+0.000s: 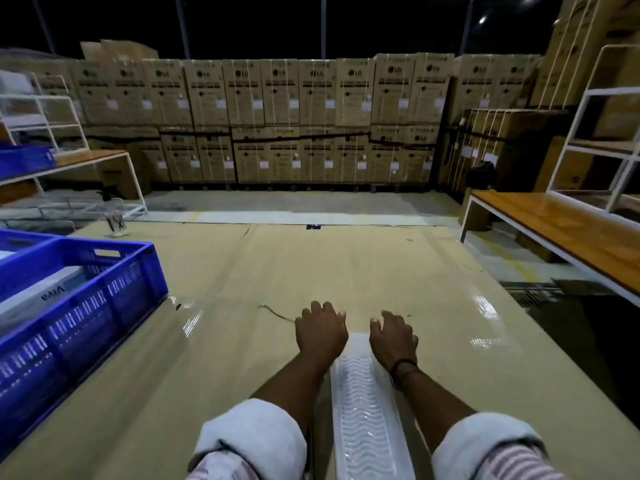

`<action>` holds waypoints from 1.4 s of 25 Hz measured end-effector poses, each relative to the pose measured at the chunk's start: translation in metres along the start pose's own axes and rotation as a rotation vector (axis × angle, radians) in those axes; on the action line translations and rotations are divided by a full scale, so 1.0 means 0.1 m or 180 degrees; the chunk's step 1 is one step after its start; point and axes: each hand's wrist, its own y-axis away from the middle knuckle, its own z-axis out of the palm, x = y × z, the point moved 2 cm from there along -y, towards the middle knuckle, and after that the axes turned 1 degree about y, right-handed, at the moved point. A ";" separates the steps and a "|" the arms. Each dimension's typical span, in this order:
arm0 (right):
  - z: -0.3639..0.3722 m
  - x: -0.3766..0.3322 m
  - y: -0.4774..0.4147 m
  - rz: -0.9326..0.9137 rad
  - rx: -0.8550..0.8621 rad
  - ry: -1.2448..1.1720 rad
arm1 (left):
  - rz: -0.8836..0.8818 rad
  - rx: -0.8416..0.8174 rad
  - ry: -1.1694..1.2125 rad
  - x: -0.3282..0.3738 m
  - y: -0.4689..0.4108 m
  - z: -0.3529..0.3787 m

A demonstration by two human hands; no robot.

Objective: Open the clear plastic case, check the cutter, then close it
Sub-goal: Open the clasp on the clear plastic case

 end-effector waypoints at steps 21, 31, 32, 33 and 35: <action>0.52 0.09 -0.22 0.0217 -0.0023 0.0437 | -0.0715 -0.0070 0.0994 -0.04 0.15 0.73; 0.52 0.11 -0.18 -0.0052 0.0351 0.0523 | -0.0693 0.0082 0.1080 -0.06 0.17 0.74; 0.52 0.11 -0.18 -0.0071 0.0389 0.0553 | -0.0681 0.0112 0.1096 -0.06 0.18 0.74; 0.52 0.11 -0.17 -0.0096 0.0439 0.0578 | -0.0662 0.0143 0.1122 -0.07 0.18 0.74; 0.52 0.11 -0.16 -0.0119 0.0471 0.0613 | -0.0730 0.0200 0.1359 -0.09 0.20 0.75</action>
